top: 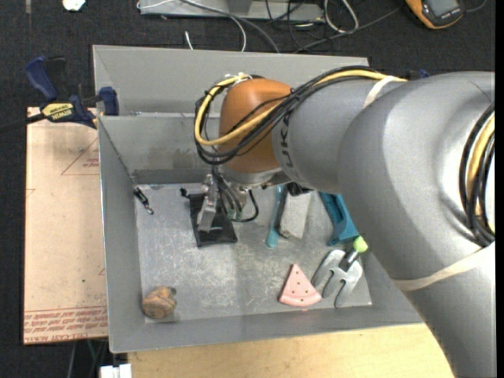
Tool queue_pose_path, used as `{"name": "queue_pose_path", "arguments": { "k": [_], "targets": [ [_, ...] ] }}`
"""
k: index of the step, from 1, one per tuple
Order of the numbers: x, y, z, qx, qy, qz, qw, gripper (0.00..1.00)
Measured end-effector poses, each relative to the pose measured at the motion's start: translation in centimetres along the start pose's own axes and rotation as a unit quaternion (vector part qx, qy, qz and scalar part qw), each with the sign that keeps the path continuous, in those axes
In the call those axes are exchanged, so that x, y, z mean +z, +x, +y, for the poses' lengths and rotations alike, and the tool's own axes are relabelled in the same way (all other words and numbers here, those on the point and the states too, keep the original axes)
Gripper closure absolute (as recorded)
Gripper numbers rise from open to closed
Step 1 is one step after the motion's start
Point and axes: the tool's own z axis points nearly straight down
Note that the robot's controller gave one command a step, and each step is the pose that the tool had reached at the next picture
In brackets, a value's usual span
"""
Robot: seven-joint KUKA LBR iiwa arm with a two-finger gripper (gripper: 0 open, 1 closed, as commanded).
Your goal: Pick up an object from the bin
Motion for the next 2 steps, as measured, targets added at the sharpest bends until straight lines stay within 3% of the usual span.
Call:
{"name": "queue_pose_path", "arguments": {
  "k": [1, 2],
  "targets": [
    [-5.6, 0.8, 0.2, -0.005, 0.003, 0.0058, 1.0000, 1.00],
    [-16.4, 0.8, -1.6, -0.004, 0.001, 0.0018, 1.0000, 1.00]
  ]
}}
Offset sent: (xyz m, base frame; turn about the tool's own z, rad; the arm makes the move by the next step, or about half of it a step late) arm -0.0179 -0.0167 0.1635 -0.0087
